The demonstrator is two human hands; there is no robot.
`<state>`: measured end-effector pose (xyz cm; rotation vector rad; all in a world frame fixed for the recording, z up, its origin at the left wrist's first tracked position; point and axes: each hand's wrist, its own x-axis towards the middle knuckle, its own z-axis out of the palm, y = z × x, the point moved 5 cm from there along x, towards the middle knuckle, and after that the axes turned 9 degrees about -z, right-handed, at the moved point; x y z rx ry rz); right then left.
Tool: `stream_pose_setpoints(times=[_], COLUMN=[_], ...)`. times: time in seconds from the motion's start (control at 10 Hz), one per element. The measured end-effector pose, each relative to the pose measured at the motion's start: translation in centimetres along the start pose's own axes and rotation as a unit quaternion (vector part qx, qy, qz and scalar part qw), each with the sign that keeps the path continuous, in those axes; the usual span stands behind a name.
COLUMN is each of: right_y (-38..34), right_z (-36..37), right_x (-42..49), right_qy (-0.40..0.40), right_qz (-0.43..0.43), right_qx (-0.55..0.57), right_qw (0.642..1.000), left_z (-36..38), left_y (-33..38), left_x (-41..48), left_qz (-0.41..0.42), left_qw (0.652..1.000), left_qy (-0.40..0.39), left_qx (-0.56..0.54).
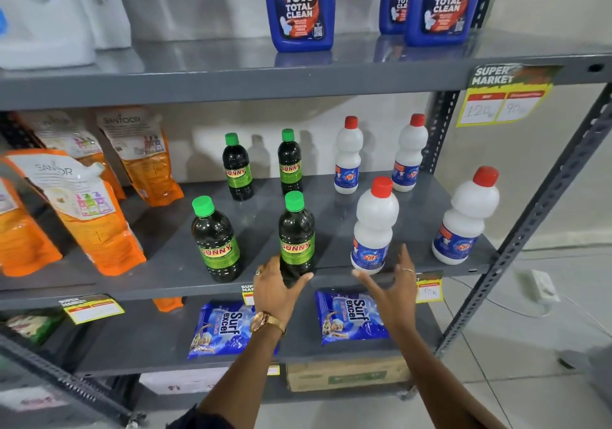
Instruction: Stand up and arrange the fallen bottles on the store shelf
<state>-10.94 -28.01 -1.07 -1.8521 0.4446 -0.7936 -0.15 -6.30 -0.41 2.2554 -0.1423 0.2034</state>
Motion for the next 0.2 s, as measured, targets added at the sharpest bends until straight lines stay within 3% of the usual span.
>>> stream_pose_setpoints(times=[0.1,0.2], right_y=[-4.5,-12.6], right_z=[-4.7,-10.5], right_x=[-2.3,-1.8], right_qy=[0.037,0.073], right_qz=[-0.048,-0.153], right_qx=[-0.002,0.103], right_qw=[0.998,0.98], left_z=[-0.3,-1.3], left_y=[0.3,1.5], left_x=[-0.1,-1.6], left_qz=[0.008,0.066], left_qw=[0.999,0.998], left_qy=[-0.032,0.002], left_qx=[0.016,-0.022])
